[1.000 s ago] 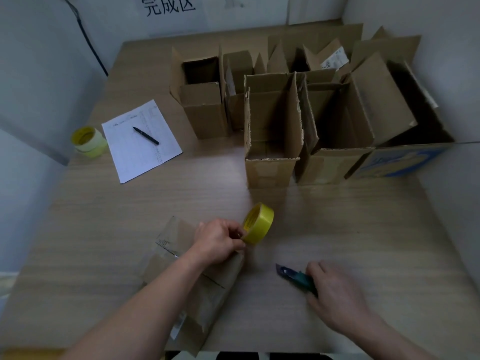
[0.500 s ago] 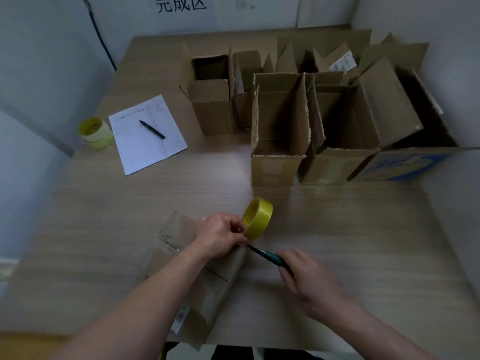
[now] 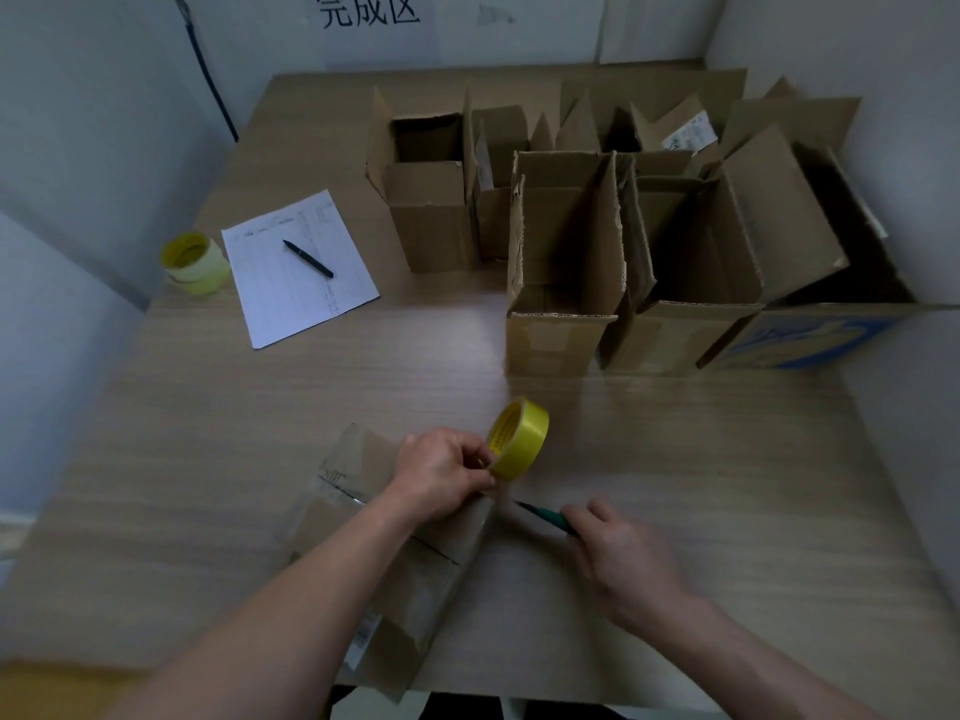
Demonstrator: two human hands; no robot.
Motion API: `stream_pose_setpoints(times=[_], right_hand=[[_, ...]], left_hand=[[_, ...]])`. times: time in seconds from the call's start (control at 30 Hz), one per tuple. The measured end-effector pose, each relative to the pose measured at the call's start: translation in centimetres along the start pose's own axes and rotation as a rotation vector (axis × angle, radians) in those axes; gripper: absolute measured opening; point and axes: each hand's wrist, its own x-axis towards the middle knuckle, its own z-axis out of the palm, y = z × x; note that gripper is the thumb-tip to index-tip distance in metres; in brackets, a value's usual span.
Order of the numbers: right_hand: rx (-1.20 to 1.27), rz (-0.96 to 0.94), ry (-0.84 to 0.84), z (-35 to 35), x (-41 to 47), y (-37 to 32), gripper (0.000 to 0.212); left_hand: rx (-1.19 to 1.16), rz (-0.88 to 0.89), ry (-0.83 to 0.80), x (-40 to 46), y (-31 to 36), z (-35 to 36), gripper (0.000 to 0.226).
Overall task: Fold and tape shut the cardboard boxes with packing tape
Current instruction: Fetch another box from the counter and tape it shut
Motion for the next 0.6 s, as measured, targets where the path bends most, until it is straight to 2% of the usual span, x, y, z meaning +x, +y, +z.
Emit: stream_pose_setpoints(times=[0.1, 0.2, 0.23, 0.3, 0.37, 0.4, 0.43, 0.5, 0.6], right_hand=[[-0.035, 0.143, 0.052, 0.7, -0.6, 2.8, 0.035], [-0.088, 0.15, 0.053, 0.7, -1.1, 4.5, 0.041], [-0.039, 0.122, 0.102, 0.4, -1.0, 4.4, 0.046], [0.112, 0.008, 0.323, -0.3, 0.1, 2.9, 0.057], [0.143, -0.197, 0.519, -2.0, 1.8, 0.4, 0.06], [0.115, -0.301, 0.547, -3.0, 2.8, -0.9, 0.058], [0.057, -0.387, 0.534, -4.0, 3.9, -2.1, 0.054], [-0.09, -0.469, 0.374, -5.4, 6.1, -3.6, 0.044], [-0.192, -0.432, 0.059, -5.8, 8.5, -4.0, 0.035]], left_hand=[[-0.008, -0.003, -0.007, -0.1, 0.0, 0.0, 0.013], [-0.009, -0.008, 0.001, 0.1, 0.1, 0.2, 0.013], [-0.004, -0.01, 0.006, 0.1, 0.1, 0.2, 0.013], [0.006, -0.007, 0.018, 0.1, 0.1, 0.3, 0.013], [0.006, 0.002, 0.022, 0.1, 0.1, 0.3, 0.012], [0.003, 0.007, 0.02, 0.1, 0.1, 0.3, 0.011], [0.001, 0.014, 0.01, 0.1, 0.1, 0.2, 0.011], [0.011, 0.038, -0.006, 0.0, 0.0, 0.1, 0.015], [0.032, 0.063, 0.047, -0.2, -0.3, 0.3, 0.021]])
